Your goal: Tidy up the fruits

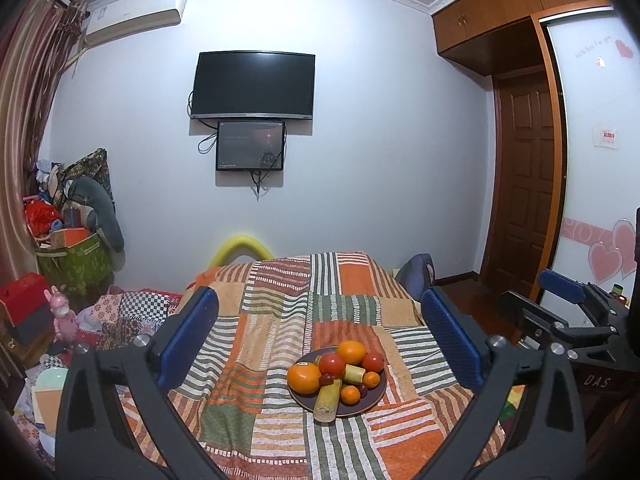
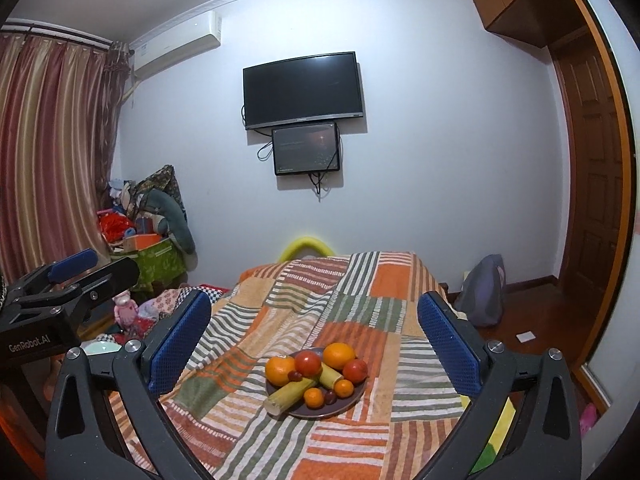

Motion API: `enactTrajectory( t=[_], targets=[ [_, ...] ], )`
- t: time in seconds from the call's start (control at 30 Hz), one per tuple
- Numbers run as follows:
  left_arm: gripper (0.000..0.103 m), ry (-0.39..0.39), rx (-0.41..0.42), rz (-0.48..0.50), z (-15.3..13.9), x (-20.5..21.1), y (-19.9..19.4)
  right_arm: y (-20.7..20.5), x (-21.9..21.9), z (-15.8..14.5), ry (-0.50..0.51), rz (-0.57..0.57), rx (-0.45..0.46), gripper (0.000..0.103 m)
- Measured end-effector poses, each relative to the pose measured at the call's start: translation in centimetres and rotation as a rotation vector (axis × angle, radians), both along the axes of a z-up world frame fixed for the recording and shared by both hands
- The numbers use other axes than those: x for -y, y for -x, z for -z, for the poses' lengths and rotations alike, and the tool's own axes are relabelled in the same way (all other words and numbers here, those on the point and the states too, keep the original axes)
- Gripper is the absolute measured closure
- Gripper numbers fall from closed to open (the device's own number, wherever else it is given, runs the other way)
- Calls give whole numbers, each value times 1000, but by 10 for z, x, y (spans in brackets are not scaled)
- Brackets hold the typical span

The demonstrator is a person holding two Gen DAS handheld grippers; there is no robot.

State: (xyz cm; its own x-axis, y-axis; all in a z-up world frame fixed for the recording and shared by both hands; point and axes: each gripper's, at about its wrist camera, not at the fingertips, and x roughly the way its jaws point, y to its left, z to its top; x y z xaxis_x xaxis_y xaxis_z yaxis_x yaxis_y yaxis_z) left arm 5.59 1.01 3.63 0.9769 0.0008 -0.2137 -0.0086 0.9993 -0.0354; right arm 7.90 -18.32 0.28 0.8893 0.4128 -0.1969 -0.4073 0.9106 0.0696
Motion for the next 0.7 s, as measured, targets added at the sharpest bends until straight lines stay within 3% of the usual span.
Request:
enactTrajectory(
  t=[0.7],
  targets=[
    [0,3,3,11,0,2,2,6,0,-5,-6,11,22,0]
  ],
)
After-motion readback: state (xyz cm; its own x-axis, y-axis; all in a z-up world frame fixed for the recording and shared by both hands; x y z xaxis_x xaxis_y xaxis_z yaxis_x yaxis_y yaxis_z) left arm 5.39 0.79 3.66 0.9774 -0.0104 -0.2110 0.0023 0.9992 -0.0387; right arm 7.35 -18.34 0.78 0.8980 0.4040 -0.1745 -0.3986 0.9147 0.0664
